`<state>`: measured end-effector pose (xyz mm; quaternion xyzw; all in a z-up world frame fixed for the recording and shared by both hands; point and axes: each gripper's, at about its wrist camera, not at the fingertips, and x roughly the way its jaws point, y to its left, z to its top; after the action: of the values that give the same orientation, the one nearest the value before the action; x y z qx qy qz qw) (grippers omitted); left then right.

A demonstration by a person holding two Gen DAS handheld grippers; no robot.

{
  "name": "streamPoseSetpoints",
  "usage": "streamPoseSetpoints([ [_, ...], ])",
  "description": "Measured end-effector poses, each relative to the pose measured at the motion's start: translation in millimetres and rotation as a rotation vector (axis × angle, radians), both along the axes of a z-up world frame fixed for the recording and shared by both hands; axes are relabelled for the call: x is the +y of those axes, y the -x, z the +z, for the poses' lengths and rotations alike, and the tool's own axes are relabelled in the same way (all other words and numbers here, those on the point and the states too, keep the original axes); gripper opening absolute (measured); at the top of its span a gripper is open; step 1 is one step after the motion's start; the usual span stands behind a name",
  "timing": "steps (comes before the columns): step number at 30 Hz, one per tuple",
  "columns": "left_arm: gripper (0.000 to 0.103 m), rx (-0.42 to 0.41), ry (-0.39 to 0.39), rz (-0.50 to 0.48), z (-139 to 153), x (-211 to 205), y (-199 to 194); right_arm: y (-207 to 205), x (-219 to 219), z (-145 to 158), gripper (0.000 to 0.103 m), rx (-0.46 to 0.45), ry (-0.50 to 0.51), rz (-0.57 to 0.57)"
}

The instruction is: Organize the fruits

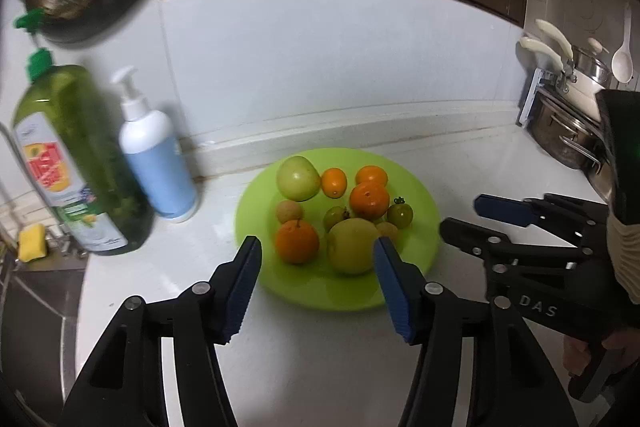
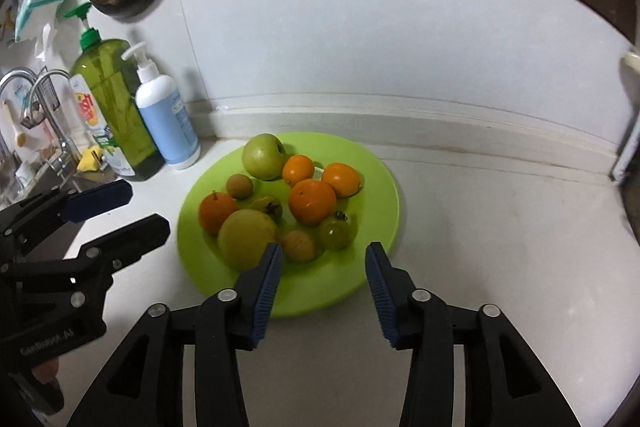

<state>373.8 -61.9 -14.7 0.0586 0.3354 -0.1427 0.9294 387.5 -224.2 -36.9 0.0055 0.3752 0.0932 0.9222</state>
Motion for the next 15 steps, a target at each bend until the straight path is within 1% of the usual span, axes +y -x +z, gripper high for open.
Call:
streamPoseSetpoints([
  [4, 0.063, -0.028, -0.003, 0.019, 9, 10, 25, 30, 5, 14, 0.047, -0.036, 0.01, -0.026],
  [6, 0.066, -0.036, 0.01, 0.022, 15, 17, 38, 43, 7, 20, 0.053, -0.052, 0.006, -0.036],
  [11, 0.075, -0.079, 0.014, 0.028, 27, 30, 68, 82, 19, 37, 0.062, -0.109, 0.02, -0.077],
  [12, 0.079, -0.088, 0.014, 0.029, 29, 33, 74, 87, 20, 39, 0.065, -0.114, 0.021, -0.084],
  [14, 0.083, -0.105, 0.013, 0.029, 32, 37, 86, 103, 25, 43, 0.068, -0.129, 0.022, -0.106],
  [15, 0.087, -0.116, 0.011, 0.023, 34, 39, 94, 109, 26, 45, 0.07, -0.134, 0.022, -0.114],
])
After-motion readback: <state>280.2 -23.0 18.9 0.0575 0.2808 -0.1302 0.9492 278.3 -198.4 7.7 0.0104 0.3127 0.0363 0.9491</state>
